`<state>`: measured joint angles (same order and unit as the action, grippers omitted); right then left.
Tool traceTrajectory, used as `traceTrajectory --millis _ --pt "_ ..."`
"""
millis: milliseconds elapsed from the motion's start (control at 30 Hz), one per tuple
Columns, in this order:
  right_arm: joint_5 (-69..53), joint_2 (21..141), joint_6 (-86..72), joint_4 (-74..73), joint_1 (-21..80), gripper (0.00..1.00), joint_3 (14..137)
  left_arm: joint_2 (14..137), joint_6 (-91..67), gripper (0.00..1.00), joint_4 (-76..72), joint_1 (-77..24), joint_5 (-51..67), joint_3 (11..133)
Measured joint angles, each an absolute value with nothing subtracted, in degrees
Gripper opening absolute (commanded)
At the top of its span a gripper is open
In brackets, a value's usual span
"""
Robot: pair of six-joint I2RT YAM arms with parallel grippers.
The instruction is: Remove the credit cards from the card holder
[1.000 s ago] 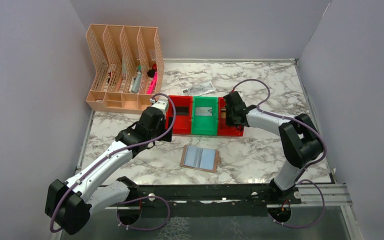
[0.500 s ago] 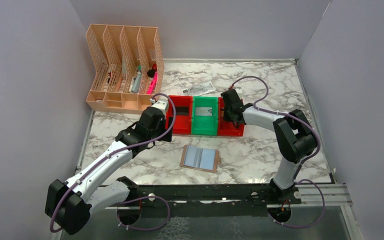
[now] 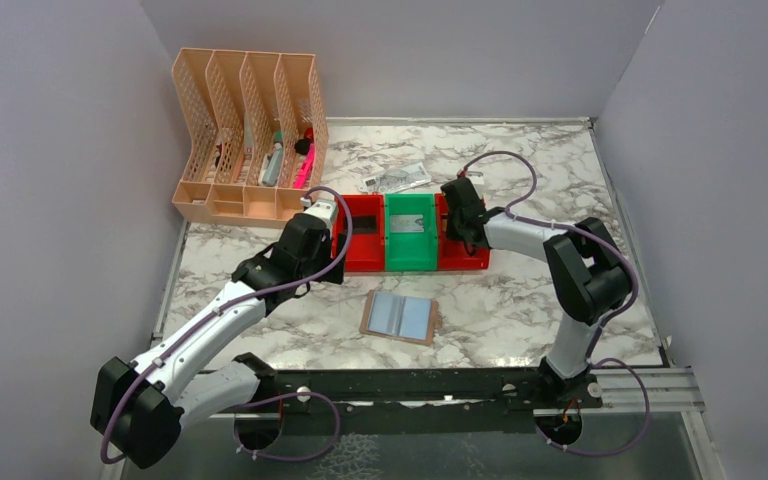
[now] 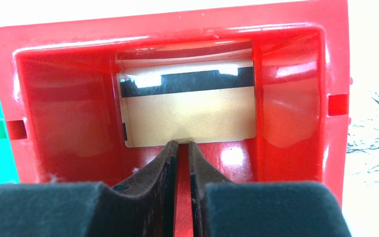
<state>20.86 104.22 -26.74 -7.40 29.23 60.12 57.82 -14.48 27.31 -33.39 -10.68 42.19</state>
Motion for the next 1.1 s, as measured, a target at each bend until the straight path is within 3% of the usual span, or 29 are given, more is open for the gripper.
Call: traceTrajectory --millis 167,367,667,933,1100 --pt "18.4 101.3 -25.7 -7.8 29.2 0.31 58.7 58.0 -14.5 0.78 27.3 -33.4 -10.5 42.2" --pt "14.6 89.2 -25.5 -9.5 29.2 0.43 55.6 58.1 -14.5 0.78 27.3 -33.4 -10.5 42.2" --pt "4.4 71.6 -30.1 -8.9 30.7 0.45 43.8 58.1 -14.5 0.79 27.3 -33.3 -10.5 42.2" --pt "4.8 70.1 -35.7 -9.0 47.0 0.47 41.7 58.1 -14.5 0.79 27.3 -32.9 -10.6 42.2" --pt "10.9 76.3 -40.4 -9.3 59.3 0.53 42.5 56.9 -16.5 0.95 27.7 -32.9 -15.1 42.2"
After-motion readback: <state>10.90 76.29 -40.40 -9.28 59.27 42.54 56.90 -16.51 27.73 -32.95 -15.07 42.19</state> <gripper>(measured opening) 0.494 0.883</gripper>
